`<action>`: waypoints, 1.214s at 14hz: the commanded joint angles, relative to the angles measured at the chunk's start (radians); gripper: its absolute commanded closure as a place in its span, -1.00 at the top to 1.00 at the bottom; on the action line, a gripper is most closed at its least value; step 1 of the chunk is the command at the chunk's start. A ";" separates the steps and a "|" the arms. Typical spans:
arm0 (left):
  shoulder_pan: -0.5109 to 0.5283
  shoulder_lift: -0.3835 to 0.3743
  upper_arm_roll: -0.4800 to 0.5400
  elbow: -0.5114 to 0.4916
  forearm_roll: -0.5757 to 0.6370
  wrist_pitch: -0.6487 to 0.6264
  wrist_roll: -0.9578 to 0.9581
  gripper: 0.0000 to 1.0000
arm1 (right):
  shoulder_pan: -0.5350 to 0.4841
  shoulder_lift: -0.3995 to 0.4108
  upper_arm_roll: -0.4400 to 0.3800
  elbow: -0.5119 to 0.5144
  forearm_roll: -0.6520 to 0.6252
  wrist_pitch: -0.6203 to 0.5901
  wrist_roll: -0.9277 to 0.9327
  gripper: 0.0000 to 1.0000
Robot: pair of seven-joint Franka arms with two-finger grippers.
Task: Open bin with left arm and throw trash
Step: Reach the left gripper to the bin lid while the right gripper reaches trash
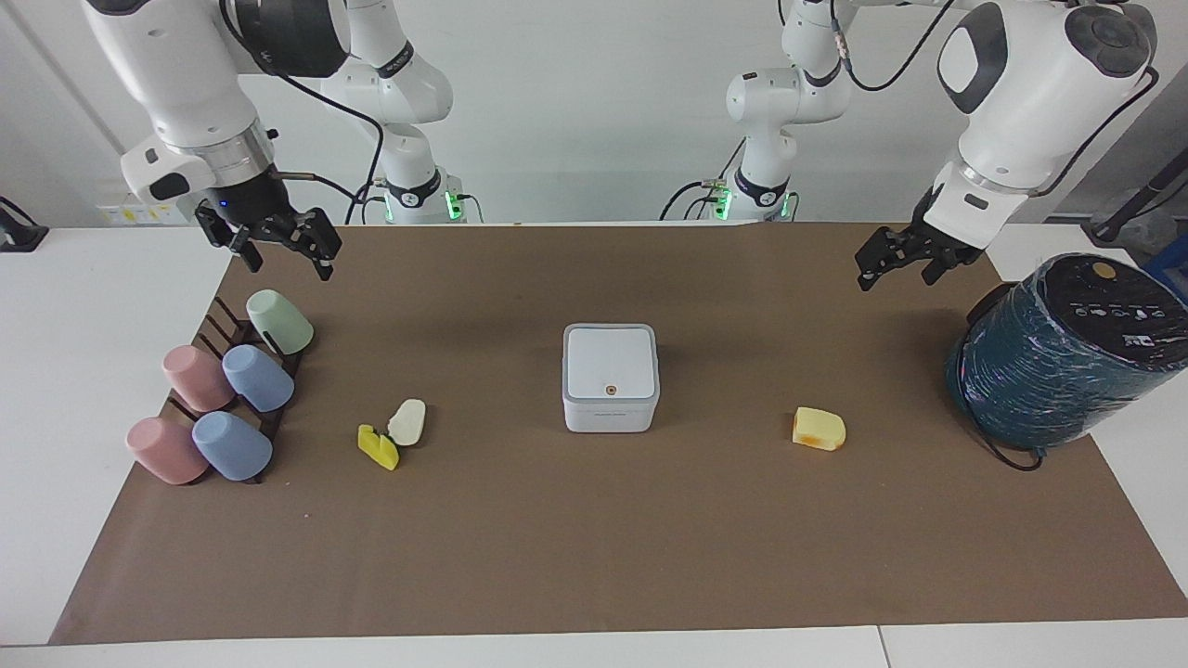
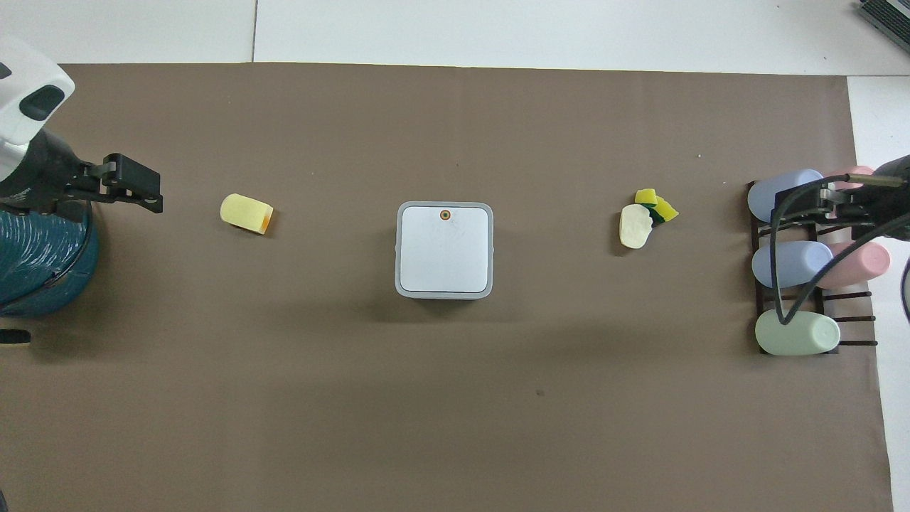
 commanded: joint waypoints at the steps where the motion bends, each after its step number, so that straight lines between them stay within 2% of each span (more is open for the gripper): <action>1: 0.007 -0.031 0.000 -0.044 0.013 0.053 0.013 1.00 | -0.021 -0.029 -0.004 -0.005 -0.008 -0.024 -0.040 1.00; 3: 0.007 -0.032 -0.001 -0.053 0.015 0.066 0.006 1.00 | -0.039 -0.027 -0.013 0.019 -0.001 -0.058 -0.080 1.00; 7: -0.012 -0.034 -0.006 -0.057 0.015 0.059 0.006 1.00 | -0.013 -0.029 -0.035 0.016 0.001 -0.061 -0.085 1.00; 12: -0.026 -0.061 -0.010 -0.095 0.015 0.068 0.004 1.00 | -0.010 -0.047 -0.026 -0.047 -0.001 -0.011 -0.061 1.00; 15: -0.110 -0.087 -0.010 -0.173 0.013 0.177 -0.028 1.00 | 0.055 -0.043 -0.021 -0.105 -0.008 0.086 0.089 1.00; 16: -0.142 -0.110 -0.010 -0.219 0.013 0.208 -0.060 0.76 | 0.060 -0.023 -0.019 -0.113 -0.008 0.115 0.116 1.00; 17: -0.173 -0.129 -0.010 -0.263 0.010 0.249 -0.106 0.39 | 0.072 0.015 -0.019 -0.108 -0.008 0.150 0.146 1.00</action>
